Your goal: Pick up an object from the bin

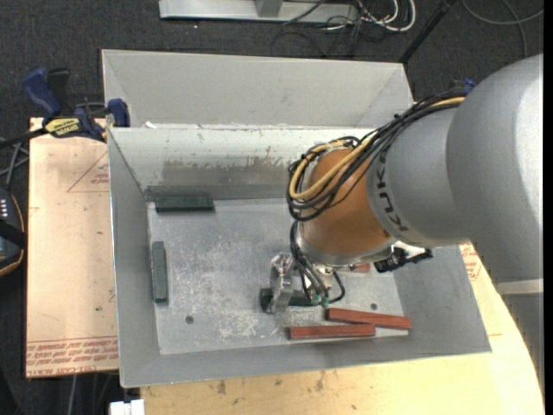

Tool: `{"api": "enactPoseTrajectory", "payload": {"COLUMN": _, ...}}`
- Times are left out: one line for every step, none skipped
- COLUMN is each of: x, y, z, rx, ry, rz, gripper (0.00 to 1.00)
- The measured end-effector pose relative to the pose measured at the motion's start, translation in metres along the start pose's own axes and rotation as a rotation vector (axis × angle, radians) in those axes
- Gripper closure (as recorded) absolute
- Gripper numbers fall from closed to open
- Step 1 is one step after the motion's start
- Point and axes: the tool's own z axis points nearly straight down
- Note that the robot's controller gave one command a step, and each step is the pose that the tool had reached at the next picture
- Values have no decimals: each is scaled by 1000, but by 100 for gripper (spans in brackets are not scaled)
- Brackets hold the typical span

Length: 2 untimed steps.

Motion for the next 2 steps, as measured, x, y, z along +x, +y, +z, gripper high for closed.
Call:
{"api": "enactPoseTrajectory", "payload": {"x": 0, "y": 0, "z": 0, "rx": 0, "ry": 0, "rz": 0, "gripper": 100}}
{"api": "enactPoseTrajectory", "payload": {"x": 0, "y": 0, "z": -1, "rx": 0, "ry": 1, "rz": 0, "gripper": 100}}
